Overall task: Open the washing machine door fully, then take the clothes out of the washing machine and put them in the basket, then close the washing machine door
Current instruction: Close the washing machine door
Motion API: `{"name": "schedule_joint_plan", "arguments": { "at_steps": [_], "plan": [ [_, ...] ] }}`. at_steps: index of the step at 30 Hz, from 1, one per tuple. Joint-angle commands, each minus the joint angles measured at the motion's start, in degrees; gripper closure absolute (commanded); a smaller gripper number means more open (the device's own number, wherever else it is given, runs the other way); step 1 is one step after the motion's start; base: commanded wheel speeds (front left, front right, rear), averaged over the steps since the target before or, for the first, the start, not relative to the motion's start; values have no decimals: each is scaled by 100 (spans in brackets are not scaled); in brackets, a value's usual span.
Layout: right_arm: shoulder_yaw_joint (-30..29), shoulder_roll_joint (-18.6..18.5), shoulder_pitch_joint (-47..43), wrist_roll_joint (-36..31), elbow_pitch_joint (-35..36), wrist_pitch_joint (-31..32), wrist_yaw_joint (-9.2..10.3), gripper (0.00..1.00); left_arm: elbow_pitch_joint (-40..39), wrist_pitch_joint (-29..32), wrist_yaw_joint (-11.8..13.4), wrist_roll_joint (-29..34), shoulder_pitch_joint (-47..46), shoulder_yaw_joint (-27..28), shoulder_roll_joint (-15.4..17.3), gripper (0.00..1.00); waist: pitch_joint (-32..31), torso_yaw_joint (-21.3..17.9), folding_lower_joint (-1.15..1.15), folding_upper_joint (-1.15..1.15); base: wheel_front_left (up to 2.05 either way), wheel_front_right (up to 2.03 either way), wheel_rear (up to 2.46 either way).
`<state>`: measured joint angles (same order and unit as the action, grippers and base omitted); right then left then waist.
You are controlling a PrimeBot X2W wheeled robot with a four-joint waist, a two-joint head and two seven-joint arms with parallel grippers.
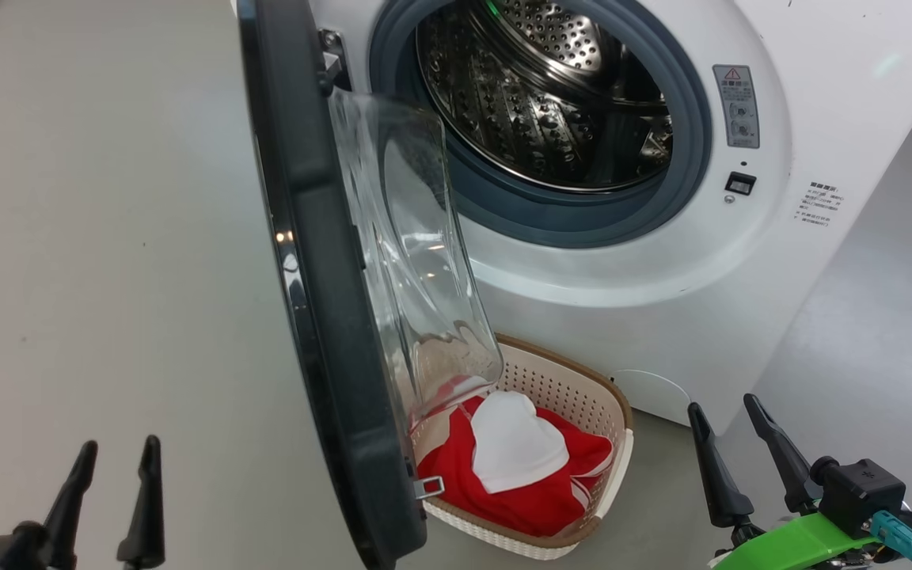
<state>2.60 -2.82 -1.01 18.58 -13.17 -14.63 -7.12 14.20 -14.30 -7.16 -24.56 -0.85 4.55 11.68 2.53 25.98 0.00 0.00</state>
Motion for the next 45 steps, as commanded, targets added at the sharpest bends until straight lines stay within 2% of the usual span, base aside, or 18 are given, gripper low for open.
{"name": "schedule_joint_plan", "arguments": {
  "at_steps": [1,6,10,17,36,37,38,39,40,41,42,45],
  "plan": [
    [133,-6,91,59,146,-37,-36,0,-203,-69,-33,169,-38,248,84,0,-6,-4,0,0,0,0,0],
    [124,-6,102,62,183,-37,-36,0,-581,-69,-33,989,93,415,-203,0,-12,-23,0,0,0,0,0],
    [105,-6,93,61,191,-37,-36,0,-611,-69,-33,1252,217,403,-384,0,-21,-43,0,0,0,0,0],
    [72,-6,44,74,152,-37,-36,0,-358,-70,-33,1242,236,389,-528,0,-31,-65,0,0,0,0,0],
    [83,-6,57,86,149,-37,-36,0,-560,-70,-33,1042,162,469,-498,0,-25,-82,0,0,0,0,0],
    [86,-6,55,88,149,-37,-36,0,-587,-70,-33,1017,157,473,-496,2,-28,-83,0,0,0,0,0],
    [90,-6,53,90,148,-37,-36,0,-620,-70,-33,961,148,483,-503,14,-34,-85,0,0,0,0,0],
    [94,-6,49,92,147,-37,-36,0,-648,-70,-33,873,141,488,-513,47,-44,-87,0,0,0,0,0],
    [100,-6,44,94,146,-37,-36,0,-669,-70,-33,750,132,485,-523,61,-48,-90,0,0,0,0,0],
    [103,-6,41,95,147,-37,-36,0,-693,-70,-33,613,113,487,-530,84,-50,-91,0,0,0,0,0],
    [105,-6,39,96,147,-37,-36,0,-721,-70,-33,474,88,472,-524,100,-50,-91,0,0,0,0,0],
    [109,-6,38,96,145,-37,-36,0,-768,-70,-33,156,30,354,-473,100,-47,-92,0,0,0,0,0]
  ]
}}
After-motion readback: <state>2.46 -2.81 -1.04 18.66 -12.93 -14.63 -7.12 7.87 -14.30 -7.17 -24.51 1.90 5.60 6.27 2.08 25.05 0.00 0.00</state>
